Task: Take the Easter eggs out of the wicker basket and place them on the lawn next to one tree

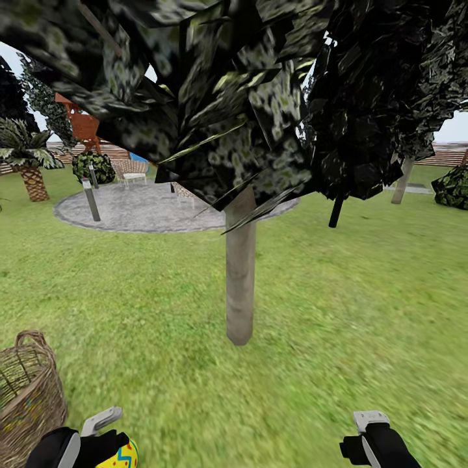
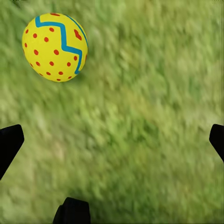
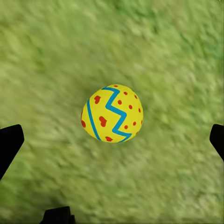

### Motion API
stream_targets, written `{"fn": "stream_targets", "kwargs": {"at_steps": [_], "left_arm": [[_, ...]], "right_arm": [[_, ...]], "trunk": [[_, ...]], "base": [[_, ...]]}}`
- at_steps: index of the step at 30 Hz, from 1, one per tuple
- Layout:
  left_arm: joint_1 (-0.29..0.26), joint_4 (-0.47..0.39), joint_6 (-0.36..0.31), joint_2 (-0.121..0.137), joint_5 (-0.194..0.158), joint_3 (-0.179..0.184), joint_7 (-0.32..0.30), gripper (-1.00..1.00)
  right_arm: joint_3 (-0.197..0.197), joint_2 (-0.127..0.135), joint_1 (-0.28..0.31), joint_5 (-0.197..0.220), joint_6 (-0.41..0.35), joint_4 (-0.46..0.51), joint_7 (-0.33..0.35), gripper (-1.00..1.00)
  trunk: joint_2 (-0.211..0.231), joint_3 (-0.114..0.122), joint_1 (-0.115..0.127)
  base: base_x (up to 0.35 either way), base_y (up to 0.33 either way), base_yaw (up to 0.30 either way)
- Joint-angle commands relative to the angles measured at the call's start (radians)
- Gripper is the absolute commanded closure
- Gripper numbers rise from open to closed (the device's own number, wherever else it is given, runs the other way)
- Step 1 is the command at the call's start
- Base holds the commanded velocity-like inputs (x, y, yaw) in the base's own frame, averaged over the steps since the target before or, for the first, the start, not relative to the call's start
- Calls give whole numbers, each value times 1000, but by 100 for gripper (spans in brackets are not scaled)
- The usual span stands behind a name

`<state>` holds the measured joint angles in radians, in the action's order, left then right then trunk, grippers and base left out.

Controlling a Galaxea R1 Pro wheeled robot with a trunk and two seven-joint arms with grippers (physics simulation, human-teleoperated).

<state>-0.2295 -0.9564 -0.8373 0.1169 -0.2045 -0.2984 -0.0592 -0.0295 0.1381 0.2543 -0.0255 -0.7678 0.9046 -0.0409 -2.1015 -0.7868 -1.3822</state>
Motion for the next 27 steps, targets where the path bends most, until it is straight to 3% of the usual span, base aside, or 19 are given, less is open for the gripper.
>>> {"fn": "stream_targets", "kwargs": {"at_steps": [1,11,17,27], "left_arm": [[-1,-1,-5,0,2,-2,-5,-100],[-1,-2,-5,0,2,-2,-8,-100],[-1,-5,-5,0,0,-2,-13,-100],[-1,-5,-5,-5,0,-1,-14,-100]], "right_arm": [[0,0,0,-2,-5,1,-1,-100],[0,-1,0,-2,-5,1,-1,-100],[0,-1,0,-2,-5,1,-2,-100],[0,-2,0,-2,-4,1,-2,-100]], "trunk": [[7,2,4],[77,34,42],[77,34,42],[77,34,42]], "base": [[0,0,0],[0,0,0],[-26,50,0],[-154,290,0]]}}
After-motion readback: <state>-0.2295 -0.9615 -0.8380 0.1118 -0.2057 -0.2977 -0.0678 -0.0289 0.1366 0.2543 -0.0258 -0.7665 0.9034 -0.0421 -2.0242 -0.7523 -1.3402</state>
